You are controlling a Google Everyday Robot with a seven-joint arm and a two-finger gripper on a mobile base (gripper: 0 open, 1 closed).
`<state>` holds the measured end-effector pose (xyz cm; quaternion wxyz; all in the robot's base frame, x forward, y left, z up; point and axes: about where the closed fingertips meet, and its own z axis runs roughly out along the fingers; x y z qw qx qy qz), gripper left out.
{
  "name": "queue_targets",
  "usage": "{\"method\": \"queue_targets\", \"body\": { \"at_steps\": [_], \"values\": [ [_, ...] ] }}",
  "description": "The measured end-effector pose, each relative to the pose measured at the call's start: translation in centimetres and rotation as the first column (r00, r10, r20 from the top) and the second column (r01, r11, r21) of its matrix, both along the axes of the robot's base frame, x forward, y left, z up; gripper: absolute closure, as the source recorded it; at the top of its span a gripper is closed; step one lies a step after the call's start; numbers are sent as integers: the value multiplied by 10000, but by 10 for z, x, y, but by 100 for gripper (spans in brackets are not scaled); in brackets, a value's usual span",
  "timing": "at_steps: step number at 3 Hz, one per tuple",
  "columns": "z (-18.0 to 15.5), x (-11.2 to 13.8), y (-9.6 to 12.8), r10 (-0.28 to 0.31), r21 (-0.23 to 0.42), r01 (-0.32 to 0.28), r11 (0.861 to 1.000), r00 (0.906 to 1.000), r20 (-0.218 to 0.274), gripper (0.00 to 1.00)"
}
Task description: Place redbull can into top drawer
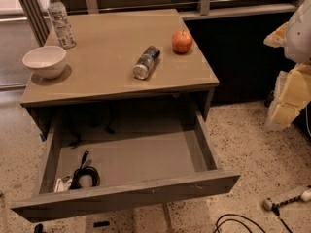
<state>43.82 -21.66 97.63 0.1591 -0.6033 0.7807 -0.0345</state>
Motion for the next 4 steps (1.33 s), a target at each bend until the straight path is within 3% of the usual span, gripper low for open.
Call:
{"method": "queue_targets", "body": {
  "at_steps": [1, 2, 3, 4],
  "values": [
    [0, 2, 0, -35, 57, 35, 10000, 10000, 22, 0],
    [4, 28, 3, -380, 640, 367, 9973, 9991, 194, 0],
    [8, 79, 19, -727, 1651, 630, 9843, 9960, 529, 0],
    [13, 150, 66, -937, 3230, 589, 9446, 9912, 933, 0]
  ]
}}
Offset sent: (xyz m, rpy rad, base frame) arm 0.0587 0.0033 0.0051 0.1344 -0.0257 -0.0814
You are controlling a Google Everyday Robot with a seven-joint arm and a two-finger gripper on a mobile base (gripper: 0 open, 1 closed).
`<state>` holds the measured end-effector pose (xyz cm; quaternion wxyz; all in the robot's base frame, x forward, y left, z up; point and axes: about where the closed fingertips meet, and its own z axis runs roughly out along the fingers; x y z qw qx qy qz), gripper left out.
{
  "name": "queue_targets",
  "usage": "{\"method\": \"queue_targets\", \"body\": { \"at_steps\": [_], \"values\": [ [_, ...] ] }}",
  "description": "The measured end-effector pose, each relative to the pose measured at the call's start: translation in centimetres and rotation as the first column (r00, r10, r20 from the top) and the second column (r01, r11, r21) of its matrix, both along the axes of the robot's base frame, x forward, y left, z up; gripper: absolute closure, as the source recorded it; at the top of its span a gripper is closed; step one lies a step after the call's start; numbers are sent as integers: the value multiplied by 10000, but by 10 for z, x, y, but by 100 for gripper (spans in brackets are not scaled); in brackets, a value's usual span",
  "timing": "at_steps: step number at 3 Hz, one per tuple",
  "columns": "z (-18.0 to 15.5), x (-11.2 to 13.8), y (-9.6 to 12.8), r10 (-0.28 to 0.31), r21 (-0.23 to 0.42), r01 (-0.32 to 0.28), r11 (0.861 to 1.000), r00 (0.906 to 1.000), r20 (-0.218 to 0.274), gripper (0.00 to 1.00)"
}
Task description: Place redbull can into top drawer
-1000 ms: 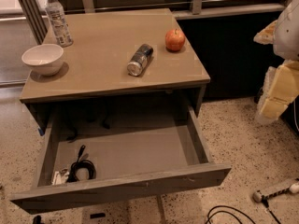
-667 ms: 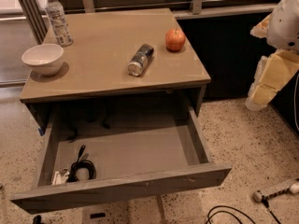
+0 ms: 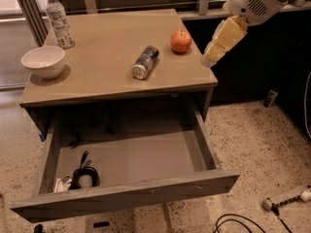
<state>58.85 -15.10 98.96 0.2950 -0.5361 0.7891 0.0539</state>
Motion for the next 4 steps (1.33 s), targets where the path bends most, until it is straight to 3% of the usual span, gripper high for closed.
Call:
{"method": "queue_targets", "body": {
  "at_steps": [1, 2, 3, 4],
  "values": [
    [-6, 46, 39, 60, 1187, -115, 9929, 9989, 462, 0],
    [-7, 46, 39, 64, 1184, -119, 9929, 9989, 462, 0],
    [-13, 50, 43, 582, 764, -625, 9951, 9967, 570, 0],
    [-25, 60, 54, 2392, -593, -2366, 9698, 9700, 421, 0]
  ]
}}
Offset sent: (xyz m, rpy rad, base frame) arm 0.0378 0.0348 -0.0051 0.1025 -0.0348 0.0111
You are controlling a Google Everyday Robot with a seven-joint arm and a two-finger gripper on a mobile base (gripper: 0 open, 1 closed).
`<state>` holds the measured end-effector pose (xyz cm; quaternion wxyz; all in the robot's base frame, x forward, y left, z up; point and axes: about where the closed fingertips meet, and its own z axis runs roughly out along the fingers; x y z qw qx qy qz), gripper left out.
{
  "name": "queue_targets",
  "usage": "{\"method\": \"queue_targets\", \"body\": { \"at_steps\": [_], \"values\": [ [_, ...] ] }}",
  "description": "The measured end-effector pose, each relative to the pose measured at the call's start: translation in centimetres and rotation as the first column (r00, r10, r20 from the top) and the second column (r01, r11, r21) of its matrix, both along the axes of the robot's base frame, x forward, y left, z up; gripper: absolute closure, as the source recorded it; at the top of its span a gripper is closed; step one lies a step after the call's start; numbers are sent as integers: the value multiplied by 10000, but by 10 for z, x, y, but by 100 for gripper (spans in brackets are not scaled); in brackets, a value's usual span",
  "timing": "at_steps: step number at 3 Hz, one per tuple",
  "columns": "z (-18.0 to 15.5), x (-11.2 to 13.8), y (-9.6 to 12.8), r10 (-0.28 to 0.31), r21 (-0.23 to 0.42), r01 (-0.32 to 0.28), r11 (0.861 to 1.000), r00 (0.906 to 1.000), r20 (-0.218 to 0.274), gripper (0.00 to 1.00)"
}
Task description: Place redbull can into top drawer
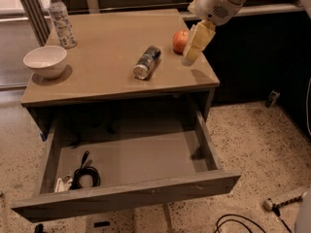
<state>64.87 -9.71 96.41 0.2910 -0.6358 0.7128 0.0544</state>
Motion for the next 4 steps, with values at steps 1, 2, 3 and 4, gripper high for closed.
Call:
{"method": "queue_targets", "body": {
  "at_steps": [1, 2, 3, 4],
  "values": [
    [-4, 7, 13, 2036, -2183, -2019, 9548, 9789, -148, 0],
    [-10, -4, 24, 3082, -2647, -3120, 9125, 9496, -566, 0],
    [-4, 3, 30, 3855, -2791, -3661, 8877, 9226, 160, 0],
    [1, 13, 38, 5112, -2605, -4672, 8449, 8486, 1361, 0]
  ]
}}
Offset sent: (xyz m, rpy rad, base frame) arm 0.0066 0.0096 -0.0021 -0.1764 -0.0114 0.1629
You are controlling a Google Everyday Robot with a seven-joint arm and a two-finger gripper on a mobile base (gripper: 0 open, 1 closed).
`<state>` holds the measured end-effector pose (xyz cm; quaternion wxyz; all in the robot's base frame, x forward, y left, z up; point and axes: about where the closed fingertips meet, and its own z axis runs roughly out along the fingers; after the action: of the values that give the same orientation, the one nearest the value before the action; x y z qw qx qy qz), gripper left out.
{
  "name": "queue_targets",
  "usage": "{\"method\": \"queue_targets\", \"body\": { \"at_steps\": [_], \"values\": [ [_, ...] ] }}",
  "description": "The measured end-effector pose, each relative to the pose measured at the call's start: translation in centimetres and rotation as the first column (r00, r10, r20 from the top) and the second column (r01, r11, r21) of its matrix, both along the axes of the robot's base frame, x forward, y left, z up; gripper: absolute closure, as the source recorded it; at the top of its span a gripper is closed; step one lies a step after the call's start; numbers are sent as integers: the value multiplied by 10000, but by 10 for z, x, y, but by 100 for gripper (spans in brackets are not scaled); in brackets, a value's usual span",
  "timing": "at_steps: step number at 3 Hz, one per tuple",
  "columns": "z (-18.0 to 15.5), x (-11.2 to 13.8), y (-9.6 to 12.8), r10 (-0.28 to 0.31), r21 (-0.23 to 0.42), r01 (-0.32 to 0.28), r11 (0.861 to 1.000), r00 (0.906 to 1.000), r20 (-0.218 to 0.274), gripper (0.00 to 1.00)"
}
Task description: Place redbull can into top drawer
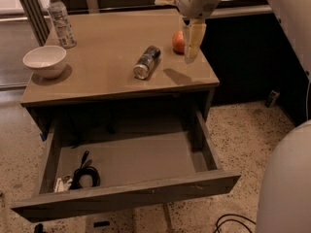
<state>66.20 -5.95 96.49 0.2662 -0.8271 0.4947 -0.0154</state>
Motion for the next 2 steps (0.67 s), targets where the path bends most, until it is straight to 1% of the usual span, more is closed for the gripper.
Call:
{"method": "queue_targets", "body": {
  "at_steps": [1, 2],
  "values": [
    [-2, 1, 3, 714, -233, -706, 9972, 9969, 336, 0],
    [-2, 1, 3, 710, -234, -702, 9973, 9969, 335, 0]
  ]
}}
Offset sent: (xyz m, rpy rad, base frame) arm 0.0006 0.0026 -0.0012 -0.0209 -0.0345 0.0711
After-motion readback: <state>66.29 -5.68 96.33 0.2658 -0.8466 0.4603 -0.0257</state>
